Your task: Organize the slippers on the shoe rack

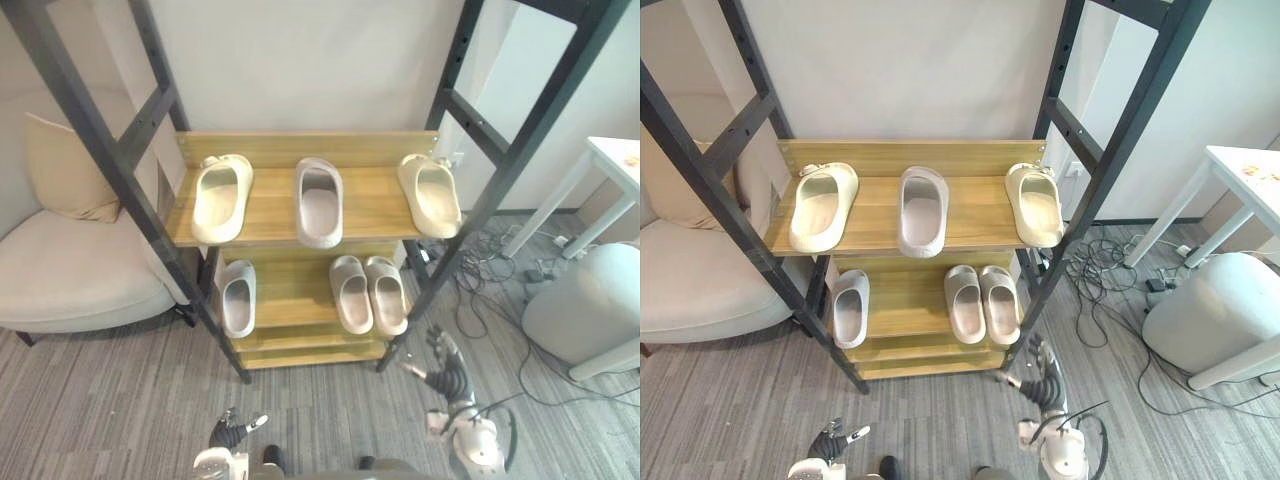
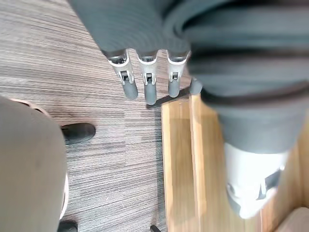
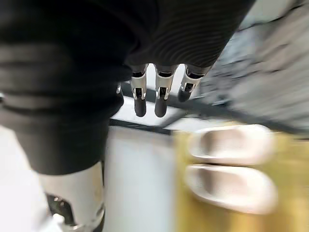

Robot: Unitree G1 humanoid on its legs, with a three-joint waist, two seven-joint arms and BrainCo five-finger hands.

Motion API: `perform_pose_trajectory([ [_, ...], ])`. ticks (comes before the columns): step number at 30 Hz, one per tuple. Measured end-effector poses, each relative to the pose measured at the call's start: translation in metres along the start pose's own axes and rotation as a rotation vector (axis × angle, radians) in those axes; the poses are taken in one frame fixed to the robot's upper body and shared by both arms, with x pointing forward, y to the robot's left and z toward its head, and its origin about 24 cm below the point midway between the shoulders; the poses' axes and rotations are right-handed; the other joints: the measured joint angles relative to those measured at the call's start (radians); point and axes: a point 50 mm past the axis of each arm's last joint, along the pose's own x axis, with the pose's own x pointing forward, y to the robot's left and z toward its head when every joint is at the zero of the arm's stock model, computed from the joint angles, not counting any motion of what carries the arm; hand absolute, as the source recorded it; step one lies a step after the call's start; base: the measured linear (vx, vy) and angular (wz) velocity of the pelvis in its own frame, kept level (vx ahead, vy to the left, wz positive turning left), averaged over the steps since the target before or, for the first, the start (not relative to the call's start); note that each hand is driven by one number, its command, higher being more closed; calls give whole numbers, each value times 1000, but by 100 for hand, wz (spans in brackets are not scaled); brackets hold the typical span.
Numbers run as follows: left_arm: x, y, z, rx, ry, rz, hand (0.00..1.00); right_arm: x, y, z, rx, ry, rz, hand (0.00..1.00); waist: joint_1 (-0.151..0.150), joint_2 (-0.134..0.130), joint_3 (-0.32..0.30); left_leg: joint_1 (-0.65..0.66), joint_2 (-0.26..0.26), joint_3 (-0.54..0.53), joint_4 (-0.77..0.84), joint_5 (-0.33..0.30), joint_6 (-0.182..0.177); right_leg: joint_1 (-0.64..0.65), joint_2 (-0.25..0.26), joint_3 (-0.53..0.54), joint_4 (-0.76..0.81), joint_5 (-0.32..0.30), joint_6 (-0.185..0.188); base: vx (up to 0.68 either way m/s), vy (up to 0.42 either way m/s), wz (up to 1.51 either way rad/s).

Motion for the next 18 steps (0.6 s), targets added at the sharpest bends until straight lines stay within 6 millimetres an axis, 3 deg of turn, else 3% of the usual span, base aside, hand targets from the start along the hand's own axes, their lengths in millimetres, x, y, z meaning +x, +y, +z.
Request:
perform_pose_trajectory([
  [6, -1, -3, -1, 2, -8, -20, 0, 44, 9, 71, -19, -355, 16, 0, 11, 16, -2, 31, -5, -11, 1, -4, 3, 48, 2, -1, -34, 20, 4, 20, 6, 0],
  [12, 1, -5, 6, -9, -40, -32, 0, 75, 29, 127, -17, -584, 45, 0, 59, 14, 6, 26, -9, -52, 1, -4, 3, 72, 0, -41, -53, 19, 5, 7, -6, 17],
  [18, 2, -7, 16, -43, -81, -26, 0, 116, 46, 127, -50, -500, 51, 0, 101, 8, 34, 17, -16, -88, 0, -2, 5, 83, -6, -77, -54, 10, 10, 1, -15, 18],
])
